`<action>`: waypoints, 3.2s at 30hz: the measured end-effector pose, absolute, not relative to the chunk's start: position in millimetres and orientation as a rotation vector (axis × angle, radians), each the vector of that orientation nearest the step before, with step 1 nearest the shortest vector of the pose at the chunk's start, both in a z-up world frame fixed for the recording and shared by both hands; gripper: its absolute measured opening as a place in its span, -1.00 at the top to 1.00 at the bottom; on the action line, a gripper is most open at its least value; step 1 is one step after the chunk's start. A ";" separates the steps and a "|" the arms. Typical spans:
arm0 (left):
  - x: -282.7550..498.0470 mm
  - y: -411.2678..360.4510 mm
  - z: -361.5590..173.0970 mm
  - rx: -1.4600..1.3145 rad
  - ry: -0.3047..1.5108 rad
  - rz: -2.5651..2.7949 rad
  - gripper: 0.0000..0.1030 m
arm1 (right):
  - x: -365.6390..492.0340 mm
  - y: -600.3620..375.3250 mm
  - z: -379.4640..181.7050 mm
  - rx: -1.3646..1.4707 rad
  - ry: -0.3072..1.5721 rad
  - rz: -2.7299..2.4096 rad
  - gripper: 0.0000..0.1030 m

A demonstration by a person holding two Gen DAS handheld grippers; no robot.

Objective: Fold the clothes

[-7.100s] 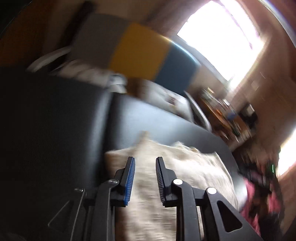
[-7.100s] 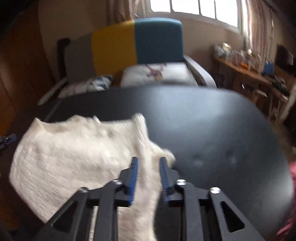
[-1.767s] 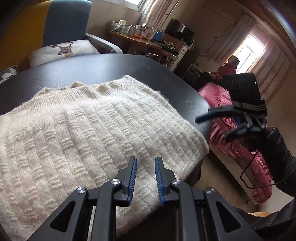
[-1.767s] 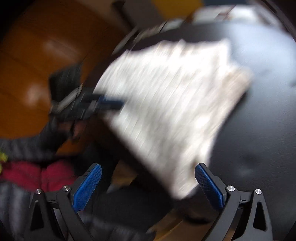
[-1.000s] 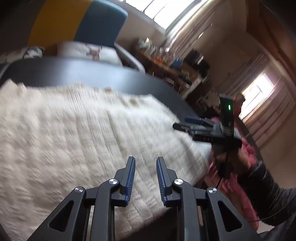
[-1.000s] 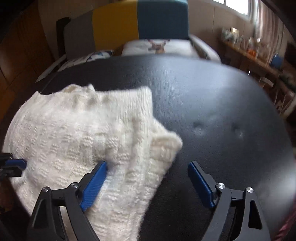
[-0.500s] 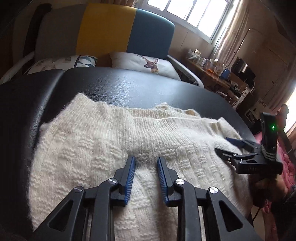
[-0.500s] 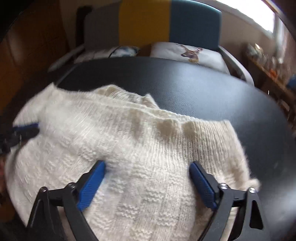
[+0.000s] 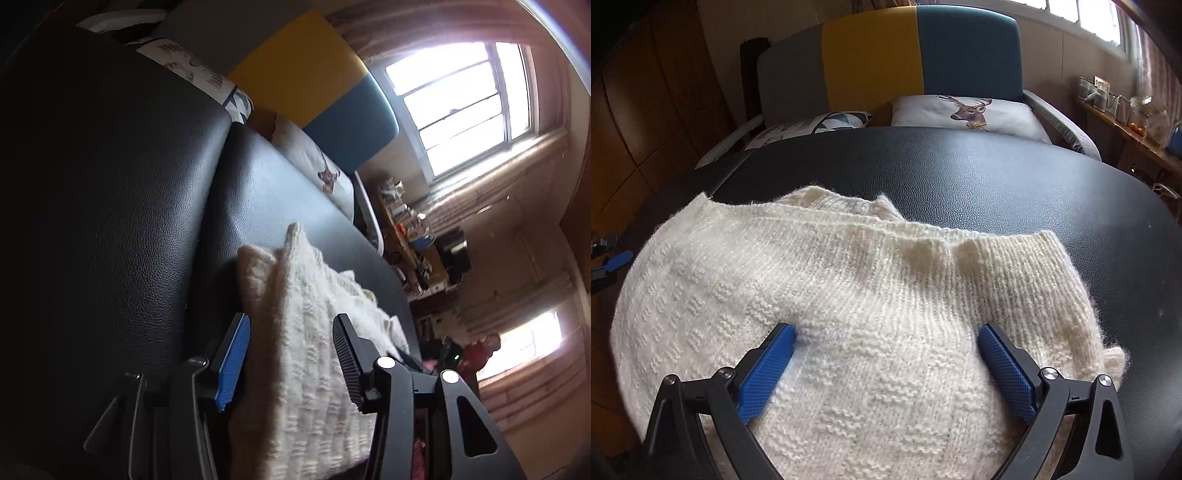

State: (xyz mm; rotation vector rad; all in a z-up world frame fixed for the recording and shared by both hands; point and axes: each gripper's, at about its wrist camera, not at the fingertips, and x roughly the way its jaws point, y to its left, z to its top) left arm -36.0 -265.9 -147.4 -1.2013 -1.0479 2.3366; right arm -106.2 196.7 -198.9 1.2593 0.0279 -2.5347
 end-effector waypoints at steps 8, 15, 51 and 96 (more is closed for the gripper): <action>-69.7 -250.1 -174.4 -1.332 -0.857 2.350 -0.01 | -104.0 196.7 -198.5 1.257 0.024 -2.537 -0.95; -88.0 -235.9 -179.5 -1.254 -0.852 2.264 -0.09 | -102.5 199.4 -196.6 1.254 0.017 -2.528 -0.95; -87.6 -234.6 -70.7 -1.189 -0.961 2.173 0.72 | -96.9 220.0 -184.8 1.411 0.480 -1.900 -0.46; -123.6 45.4 -96.1 -1.408 -1.244 1.864 0.50 | -52.9 214.5 -187.4 1.061 0.090 -2.189 -0.75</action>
